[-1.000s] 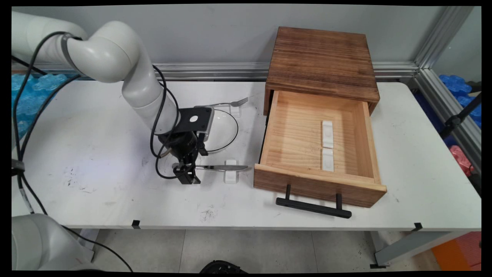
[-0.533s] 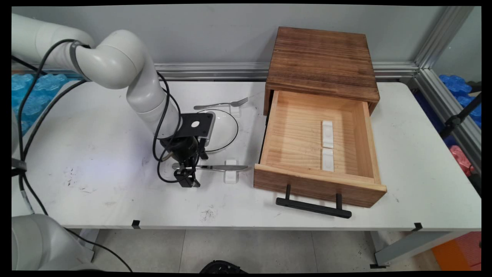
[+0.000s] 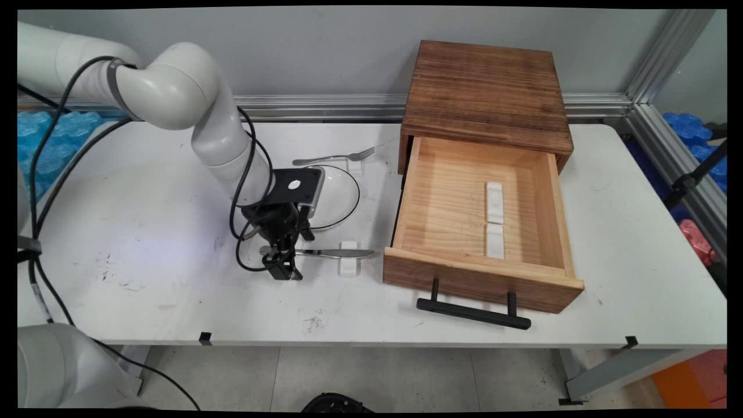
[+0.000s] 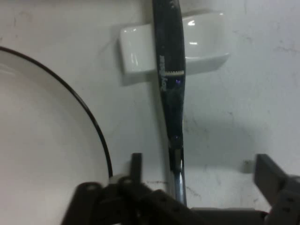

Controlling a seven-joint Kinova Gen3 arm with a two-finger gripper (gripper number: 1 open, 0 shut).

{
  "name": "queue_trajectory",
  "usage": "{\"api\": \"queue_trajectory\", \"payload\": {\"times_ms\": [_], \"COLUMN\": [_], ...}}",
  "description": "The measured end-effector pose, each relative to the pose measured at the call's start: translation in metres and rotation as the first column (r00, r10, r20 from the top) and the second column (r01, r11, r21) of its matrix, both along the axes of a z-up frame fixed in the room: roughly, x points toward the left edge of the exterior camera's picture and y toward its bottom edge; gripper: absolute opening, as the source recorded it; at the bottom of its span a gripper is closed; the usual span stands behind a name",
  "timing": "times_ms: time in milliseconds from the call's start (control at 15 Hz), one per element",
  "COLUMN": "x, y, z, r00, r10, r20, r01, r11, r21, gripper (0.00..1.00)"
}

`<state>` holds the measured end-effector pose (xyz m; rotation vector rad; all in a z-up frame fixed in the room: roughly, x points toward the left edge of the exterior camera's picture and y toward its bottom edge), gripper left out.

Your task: Pick up the knife from the right of the white plate, then place the picked object into the drawer

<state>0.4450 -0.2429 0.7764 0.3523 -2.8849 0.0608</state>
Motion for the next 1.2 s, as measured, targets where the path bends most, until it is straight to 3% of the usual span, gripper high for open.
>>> {"api": "queue_trajectory", "payload": {"times_ms": [67,800,1200], "x": [0.002,0.014,0.017], "y": [0.0,0.005,0.007], "z": [0.001,0.008,0.027], "r00": [1.0,1.0,0.998], "r10": [-0.003,-0.024,-0.052], "r20": [-0.001,-0.009,-0.023], "r01": [0.003,0.024,0.052], "r11": [1.0,0.999,0.998], "r21": [0.002,0.028,0.022], "gripper": [0.0,0.0,0.0]}}
